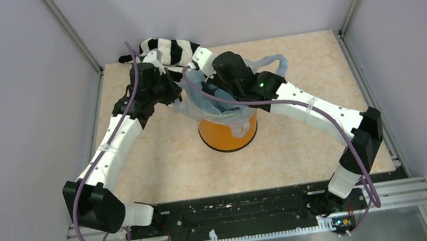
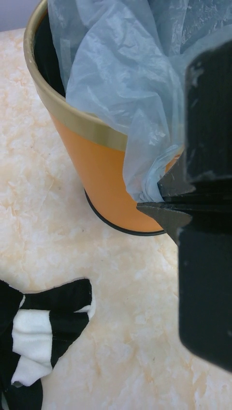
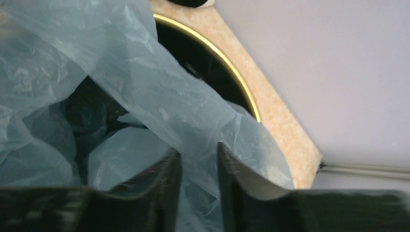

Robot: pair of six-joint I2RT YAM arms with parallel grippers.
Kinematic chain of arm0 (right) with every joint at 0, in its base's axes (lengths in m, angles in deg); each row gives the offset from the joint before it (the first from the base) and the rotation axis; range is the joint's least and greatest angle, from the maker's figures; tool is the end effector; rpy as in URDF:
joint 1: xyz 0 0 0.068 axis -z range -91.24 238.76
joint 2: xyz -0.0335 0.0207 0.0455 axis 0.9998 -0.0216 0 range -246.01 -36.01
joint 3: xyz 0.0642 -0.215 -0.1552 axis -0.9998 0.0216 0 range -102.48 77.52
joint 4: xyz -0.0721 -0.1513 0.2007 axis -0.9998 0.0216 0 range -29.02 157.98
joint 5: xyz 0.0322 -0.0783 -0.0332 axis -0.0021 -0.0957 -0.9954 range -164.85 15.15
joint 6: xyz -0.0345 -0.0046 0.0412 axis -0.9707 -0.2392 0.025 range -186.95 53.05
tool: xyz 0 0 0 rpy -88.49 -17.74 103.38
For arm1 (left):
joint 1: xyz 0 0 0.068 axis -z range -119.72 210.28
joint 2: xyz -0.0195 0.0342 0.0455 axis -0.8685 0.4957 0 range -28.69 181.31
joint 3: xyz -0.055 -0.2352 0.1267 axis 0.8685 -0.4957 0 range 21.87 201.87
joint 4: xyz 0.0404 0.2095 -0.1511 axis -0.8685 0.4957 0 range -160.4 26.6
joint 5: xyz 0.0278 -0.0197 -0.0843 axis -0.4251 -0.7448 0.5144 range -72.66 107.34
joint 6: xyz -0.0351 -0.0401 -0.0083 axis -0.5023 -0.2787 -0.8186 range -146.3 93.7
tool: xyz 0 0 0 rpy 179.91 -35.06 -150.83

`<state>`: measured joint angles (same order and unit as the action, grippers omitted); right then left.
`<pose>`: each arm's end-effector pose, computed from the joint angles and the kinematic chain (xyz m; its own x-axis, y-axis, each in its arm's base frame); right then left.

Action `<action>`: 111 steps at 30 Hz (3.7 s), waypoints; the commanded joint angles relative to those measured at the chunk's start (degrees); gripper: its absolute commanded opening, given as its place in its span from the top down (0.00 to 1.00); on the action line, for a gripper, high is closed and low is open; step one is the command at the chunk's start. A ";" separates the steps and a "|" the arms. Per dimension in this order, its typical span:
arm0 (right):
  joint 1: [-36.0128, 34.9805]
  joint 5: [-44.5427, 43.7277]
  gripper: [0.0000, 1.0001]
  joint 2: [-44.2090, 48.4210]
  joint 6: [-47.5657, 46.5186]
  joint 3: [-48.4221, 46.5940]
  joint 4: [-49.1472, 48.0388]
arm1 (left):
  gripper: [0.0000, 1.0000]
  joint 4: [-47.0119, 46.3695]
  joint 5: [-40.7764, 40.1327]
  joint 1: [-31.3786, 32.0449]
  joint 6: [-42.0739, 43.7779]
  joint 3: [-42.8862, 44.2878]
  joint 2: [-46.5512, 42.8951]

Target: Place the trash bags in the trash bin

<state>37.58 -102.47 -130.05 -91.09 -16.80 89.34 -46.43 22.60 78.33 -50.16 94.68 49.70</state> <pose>0.2488 0.2830 0.3883 -0.0918 -0.6922 -0.7159 -0.5166 0.6477 -0.5600 0.2954 -0.0998 0.3539 -0.5843 -0.2332 -0.7773 0.1617 0.9052 -0.3931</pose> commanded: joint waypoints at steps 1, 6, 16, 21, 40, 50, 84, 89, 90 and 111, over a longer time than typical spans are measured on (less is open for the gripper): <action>1.43 -0.22 0.81 -0.62 0.43 -6.55 -2.98 | 1.00 -2.78 -0.70 -0.19 1.22 2.63 0.76; 3.54 2.61 0.85 -2.44 2.74 -11.13 -2.05 | 1.00 -3.01 -0.70 -0.26 1.27 3.01 1.90; 8.99 2.28 0.91 -15.03 8.01 -25.99 3.70 | 1.00 -4.03 -0.87 -0.32 0.62 3.56 4.44; 12.12 1.51 0.94 -19.95 12.09 -30.05 6.08 | 1.00 -3.99 -1.13 -0.29 0.17 3.08 5.32; 14.37 8.15 0.41 -11.12 22.47 -30.94 14.61 | 1.00 -4.25 1.27 -0.27 -1.84 -2.02 4.38; 13.46 6.06 0.08 -1.99 25.87 -32.63 20.44 | 1.00 -5.79 2.97 -0.20 -2.69 -3.53 3.39; 25.44 13.66 0.80 14.34 37.17 10.91 10.83 | 1.00 -6.83 4.43 -0.21 -2.61 -5.94 3.37; 26.13 16.30 0.82 12.60 37.99 14.63 7.09 | 1.00 -7.02 4.89 -0.20 -3.11 -6.99 3.47; 26.14 16.40 0.82 12.42 38.30 15.51 6.47 | 1.00 -7.10 4.95 -0.20 -3.24 -7.27 3.45; 32.08 14.23 0.88 12.02 43.01 29.81 -6.17 | 1.00 -6.18 -4.23 -0.33 -4.98 -7.88 8.72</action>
<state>67.31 -86.73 -118.37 -48.99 11.41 83.81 -54.15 24.39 78.28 -54.88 86.25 56.34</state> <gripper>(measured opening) 0.122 0.007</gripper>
